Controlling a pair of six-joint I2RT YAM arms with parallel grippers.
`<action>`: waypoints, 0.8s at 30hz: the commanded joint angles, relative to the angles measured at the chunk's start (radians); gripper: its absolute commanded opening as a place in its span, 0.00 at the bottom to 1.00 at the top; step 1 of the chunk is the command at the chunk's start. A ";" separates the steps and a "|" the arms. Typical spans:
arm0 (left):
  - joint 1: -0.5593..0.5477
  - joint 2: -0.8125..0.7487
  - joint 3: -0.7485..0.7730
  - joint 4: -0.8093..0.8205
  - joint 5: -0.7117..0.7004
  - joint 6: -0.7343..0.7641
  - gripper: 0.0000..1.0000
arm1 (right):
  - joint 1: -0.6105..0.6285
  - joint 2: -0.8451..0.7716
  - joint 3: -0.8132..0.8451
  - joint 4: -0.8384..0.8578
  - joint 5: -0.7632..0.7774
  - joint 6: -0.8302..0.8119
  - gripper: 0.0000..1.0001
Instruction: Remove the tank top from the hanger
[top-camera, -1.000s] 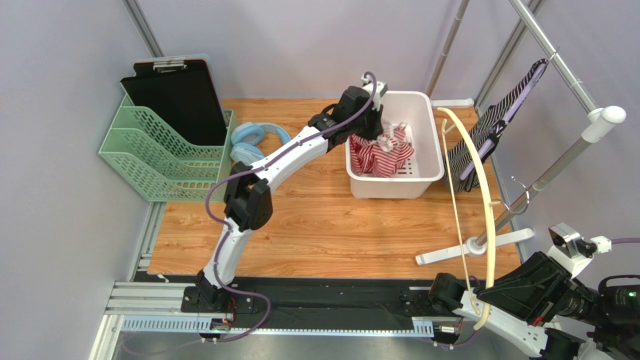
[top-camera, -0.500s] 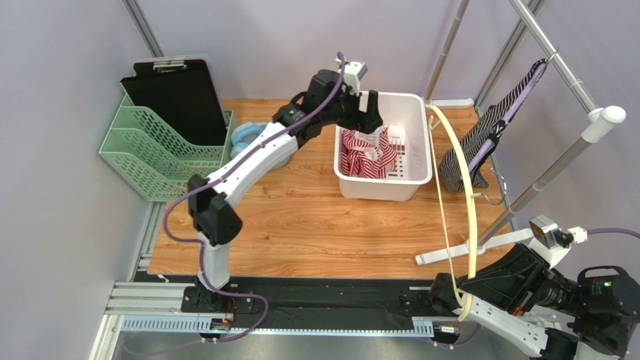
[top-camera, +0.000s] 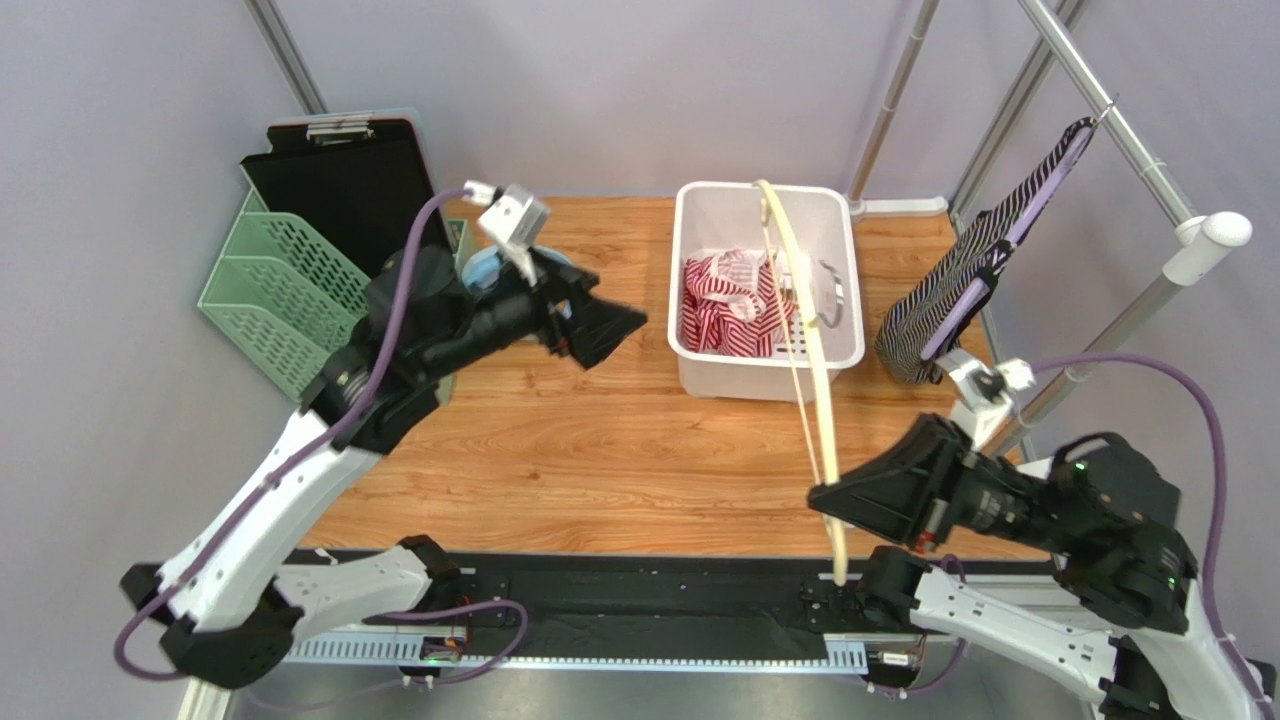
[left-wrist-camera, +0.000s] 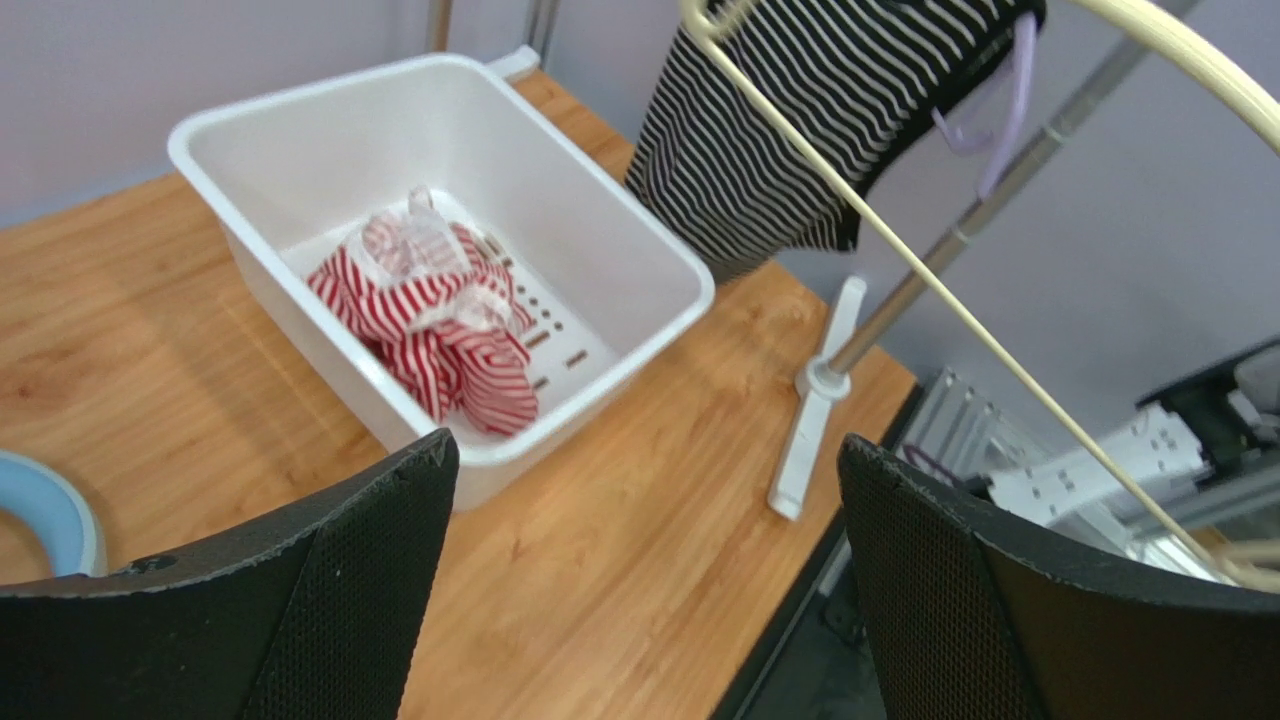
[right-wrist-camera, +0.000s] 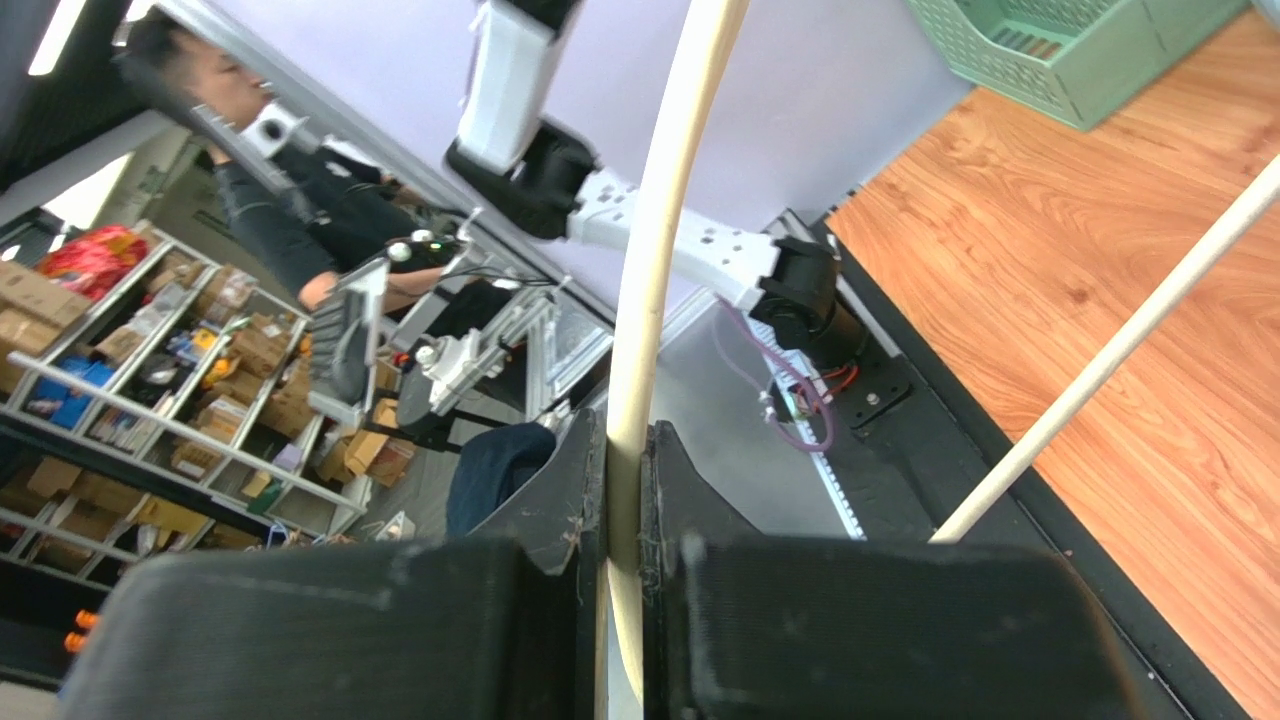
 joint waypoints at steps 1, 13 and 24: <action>0.006 -0.208 -0.164 -0.059 0.047 -0.017 0.99 | 0.001 0.195 0.084 0.123 0.078 -0.036 0.00; 0.005 -0.701 -0.353 -0.309 -0.076 -0.028 0.99 | -0.082 0.808 0.418 0.179 0.335 0.062 0.00; 0.006 -0.771 -0.315 -0.424 -0.142 0.038 0.99 | -0.314 1.158 0.599 0.385 0.529 0.266 0.00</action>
